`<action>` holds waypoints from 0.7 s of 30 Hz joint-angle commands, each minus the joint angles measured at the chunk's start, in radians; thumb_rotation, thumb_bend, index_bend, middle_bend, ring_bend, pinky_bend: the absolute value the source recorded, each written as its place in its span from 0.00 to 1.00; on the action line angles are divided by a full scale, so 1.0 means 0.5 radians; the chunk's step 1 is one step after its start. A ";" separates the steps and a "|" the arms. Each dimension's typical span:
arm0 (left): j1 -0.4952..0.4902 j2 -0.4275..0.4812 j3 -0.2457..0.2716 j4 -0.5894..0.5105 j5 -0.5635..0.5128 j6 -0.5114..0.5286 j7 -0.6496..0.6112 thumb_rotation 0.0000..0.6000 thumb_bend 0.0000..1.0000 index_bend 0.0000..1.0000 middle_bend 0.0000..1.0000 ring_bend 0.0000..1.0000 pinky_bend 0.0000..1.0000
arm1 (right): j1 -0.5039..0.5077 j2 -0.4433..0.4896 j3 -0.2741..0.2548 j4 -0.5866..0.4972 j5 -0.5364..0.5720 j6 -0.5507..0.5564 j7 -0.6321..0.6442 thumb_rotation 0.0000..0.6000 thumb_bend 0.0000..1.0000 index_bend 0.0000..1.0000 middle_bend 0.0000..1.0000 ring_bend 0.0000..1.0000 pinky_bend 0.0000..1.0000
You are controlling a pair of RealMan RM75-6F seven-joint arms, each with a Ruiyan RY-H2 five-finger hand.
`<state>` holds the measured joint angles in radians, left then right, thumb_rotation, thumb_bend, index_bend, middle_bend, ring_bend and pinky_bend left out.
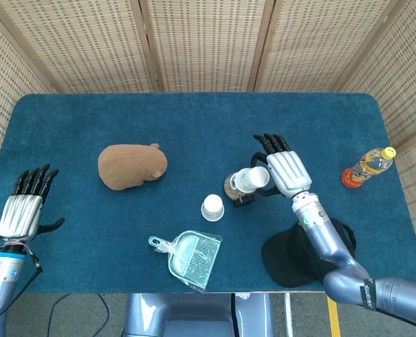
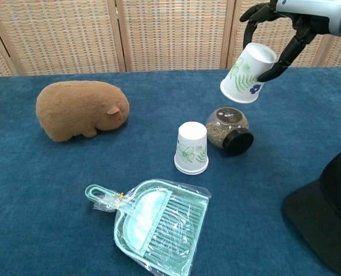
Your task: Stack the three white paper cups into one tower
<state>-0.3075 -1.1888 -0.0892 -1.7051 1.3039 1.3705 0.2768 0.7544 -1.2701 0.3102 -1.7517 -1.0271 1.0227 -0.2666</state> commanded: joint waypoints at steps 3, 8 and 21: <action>0.004 0.003 -0.009 0.009 -0.005 -0.013 -0.022 1.00 0.18 0.05 0.00 0.00 0.00 | 0.034 -0.066 -0.038 -0.109 0.017 0.033 -0.117 1.00 0.23 0.49 0.16 0.00 0.00; 0.000 0.003 -0.015 0.031 -0.026 -0.047 -0.041 1.00 0.18 0.05 0.00 0.00 0.00 | 0.075 -0.175 -0.083 -0.094 0.056 0.024 -0.200 1.00 0.24 0.49 0.16 0.00 0.00; 0.005 0.013 -0.030 0.029 -0.036 -0.063 -0.049 1.00 0.18 0.05 0.00 0.00 0.00 | 0.129 -0.342 -0.100 -0.059 0.095 0.040 -0.244 1.00 0.24 0.49 0.16 0.00 0.00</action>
<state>-0.3052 -1.1824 -0.1039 -1.6909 1.2858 1.3394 0.2526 0.8177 -1.4393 0.2600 -1.7829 -0.9813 1.0435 -0.3888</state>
